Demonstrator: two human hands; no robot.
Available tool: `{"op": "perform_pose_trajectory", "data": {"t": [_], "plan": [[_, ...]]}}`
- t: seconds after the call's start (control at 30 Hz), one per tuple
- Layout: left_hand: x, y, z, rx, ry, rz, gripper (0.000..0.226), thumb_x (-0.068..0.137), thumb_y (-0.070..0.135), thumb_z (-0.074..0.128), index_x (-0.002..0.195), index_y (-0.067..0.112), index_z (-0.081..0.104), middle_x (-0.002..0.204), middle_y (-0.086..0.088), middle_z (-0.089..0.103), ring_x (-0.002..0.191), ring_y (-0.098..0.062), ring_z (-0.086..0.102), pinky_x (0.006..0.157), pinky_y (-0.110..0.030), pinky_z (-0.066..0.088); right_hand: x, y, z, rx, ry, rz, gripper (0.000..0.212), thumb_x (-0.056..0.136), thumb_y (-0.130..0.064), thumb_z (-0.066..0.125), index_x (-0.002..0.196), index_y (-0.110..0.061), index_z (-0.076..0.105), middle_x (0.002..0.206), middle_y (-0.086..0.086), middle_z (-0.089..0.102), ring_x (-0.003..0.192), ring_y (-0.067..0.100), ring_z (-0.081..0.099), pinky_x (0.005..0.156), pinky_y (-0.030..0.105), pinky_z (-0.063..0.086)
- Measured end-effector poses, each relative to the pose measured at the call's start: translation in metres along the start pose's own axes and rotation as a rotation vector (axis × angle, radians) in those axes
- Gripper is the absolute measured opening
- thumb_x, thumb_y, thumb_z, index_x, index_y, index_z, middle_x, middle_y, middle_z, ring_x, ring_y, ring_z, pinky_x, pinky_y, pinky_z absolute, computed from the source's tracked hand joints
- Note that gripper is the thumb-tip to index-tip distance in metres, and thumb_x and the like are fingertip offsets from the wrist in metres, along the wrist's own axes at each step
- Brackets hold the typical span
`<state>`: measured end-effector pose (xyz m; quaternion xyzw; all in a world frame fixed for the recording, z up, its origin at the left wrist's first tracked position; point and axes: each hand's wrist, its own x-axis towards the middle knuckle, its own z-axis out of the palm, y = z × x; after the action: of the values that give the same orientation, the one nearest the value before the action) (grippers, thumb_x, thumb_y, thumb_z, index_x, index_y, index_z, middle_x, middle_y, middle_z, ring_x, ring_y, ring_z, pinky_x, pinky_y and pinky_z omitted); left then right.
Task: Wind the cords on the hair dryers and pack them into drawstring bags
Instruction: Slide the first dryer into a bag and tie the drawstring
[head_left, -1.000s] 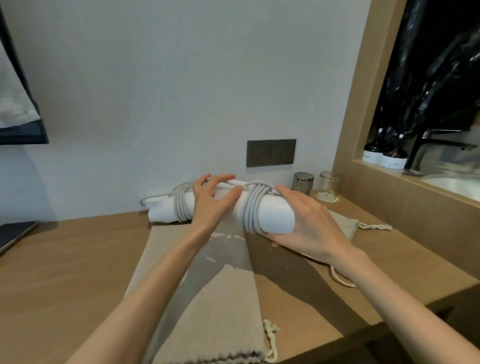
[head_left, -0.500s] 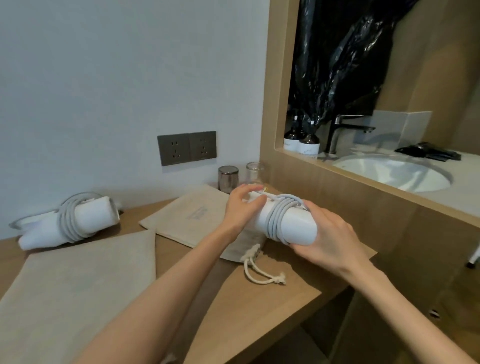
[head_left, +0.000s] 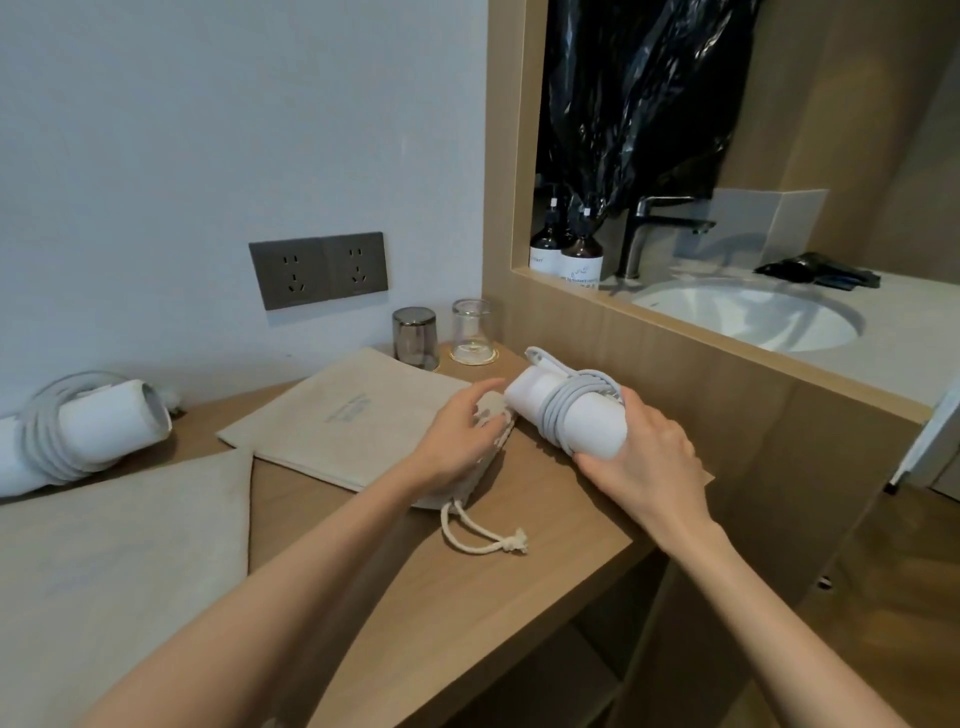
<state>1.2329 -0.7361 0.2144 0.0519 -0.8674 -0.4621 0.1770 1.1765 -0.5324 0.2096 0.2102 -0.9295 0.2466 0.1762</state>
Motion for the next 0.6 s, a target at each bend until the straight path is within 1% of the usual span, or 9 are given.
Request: {"op": "perform_pose_trajectory", "data": {"t": [0.1,0.17,0.23,0.3,0.37,0.4,0.47,0.53,0.6], "plan": [[-0.007,-0.007,-0.015,0.078,-0.039,-0.023,0.047,0.096,0.016,0.051,0.141,0.021,0.040,0.146,-0.004,0.041,0.134,-0.021,0.039,0.107,-0.028,0.033,0.001,-0.006,0.001,-0.054,0.002,0.069,0.087,0.079,-0.054,0.065,0.148,-0.021,0.023,0.137,0.006,0.046,0.122,0.029,0.044,0.087,0.041,0.045],[-0.012,-0.011,-0.027,0.099,-0.050,-0.053,0.047,0.096,0.018,0.052,0.141,0.024,0.040,0.145,-0.005,0.043,0.133,-0.022,0.040,0.104,-0.026,0.033,0.001,-0.009,0.002,-0.053,0.003,0.068,0.085,0.078,-0.054,0.066,0.145,-0.022,0.025,0.133,0.006,0.044,0.118,0.028,0.045,0.078,0.038,0.044],[-0.019,-0.013,-0.039,0.111,-0.044,-0.055,0.048,0.096,0.017,0.052,0.141,0.024,0.040,0.142,-0.006,0.046,0.132,-0.021,0.041,0.103,-0.023,0.033,0.002,-0.010,0.001,-0.052,-0.015,0.064,0.082,0.078,-0.052,0.068,0.142,-0.022,0.027,0.134,0.006,0.040,0.117,0.028,0.044,0.077,0.038,0.044],[-0.027,-0.011,-0.052,0.134,-0.030,-0.025,0.048,0.095,0.015,0.052,0.141,0.024,0.041,0.140,-0.006,0.048,0.131,-0.019,0.043,0.106,-0.025,0.033,0.000,-0.013,-0.002,-0.098,-0.030,0.040,0.075,0.081,-0.047,0.066,0.142,-0.020,0.031,0.140,0.008,0.036,0.121,0.030,0.039,0.086,0.040,0.045],[-0.038,-0.005,-0.067,0.162,-0.013,-0.002,0.048,0.096,0.015,0.052,0.141,0.023,0.040,0.139,-0.005,0.049,0.130,-0.018,0.044,0.105,-0.024,0.033,-0.003,-0.021,-0.007,-0.137,0.019,-0.031,0.065,0.084,-0.040,0.064,0.139,-0.017,0.039,0.143,0.010,0.035,0.127,0.031,0.034,0.099,0.043,0.041],[-0.044,-0.002,-0.076,0.182,0.002,0.002,0.048,0.096,0.016,0.052,0.142,0.023,0.040,0.139,-0.003,0.049,0.128,-0.017,0.045,0.102,-0.024,0.034,-0.006,-0.029,-0.010,-0.135,0.058,-0.077,0.061,0.085,-0.036,0.065,0.138,-0.016,0.043,0.144,0.011,0.036,0.129,0.031,0.032,0.102,0.044,0.039],[-0.058,0.003,-0.094,0.226,0.043,0.022,0.047,0.096,0.019,0.051,0.141,0.024,0.040,0.136,0.000,0.051,0.123,-0.015,0.047,0.099,-0.023,0.035,-0.012,-0.050,-0.017,-0.092,0.089,-0.170,0.056,0.087,-0.033,0.065,0.137,-0.016,0.047,0.144,0.009,0.039,0.131,0.029,0.032,0.104,0.044,0.038],[-0.075,0.004,-0.115,0.279,0.090,0.038,0.046,0.096,0.020,0.051,0.140,0.024,0.040,0.133,0.001,0.053,0.120,-0.014,0.049,0.097,-0.022,0.036,-0.020,-0.077,-0.022,-0.020,0.047,-0.259,0.053,0.090,-0.034,0.061,0.139,-0.019,0.045,0.143,0.004,0.042,0.131,0.024,0.035,0.103,0.040,0.037],[-0.096,-0.002,-0.140,0.354,0.129,0.003,0.047,0.096,0.021,0.051,0.141,0.023,0.039,0.131,0.001,0.054,0.118,-0.015,0.051,0.094,-0.022,0.037,-0.030,-0.105,-0.023,0.020,-0.003,-0.356,0.049,0.092,-0.036,0.056,0.138,-0.022,0.046,0.141,-0.001,0.044,0.130,0.020,0.037,0.103,0.036,0.036]]}}
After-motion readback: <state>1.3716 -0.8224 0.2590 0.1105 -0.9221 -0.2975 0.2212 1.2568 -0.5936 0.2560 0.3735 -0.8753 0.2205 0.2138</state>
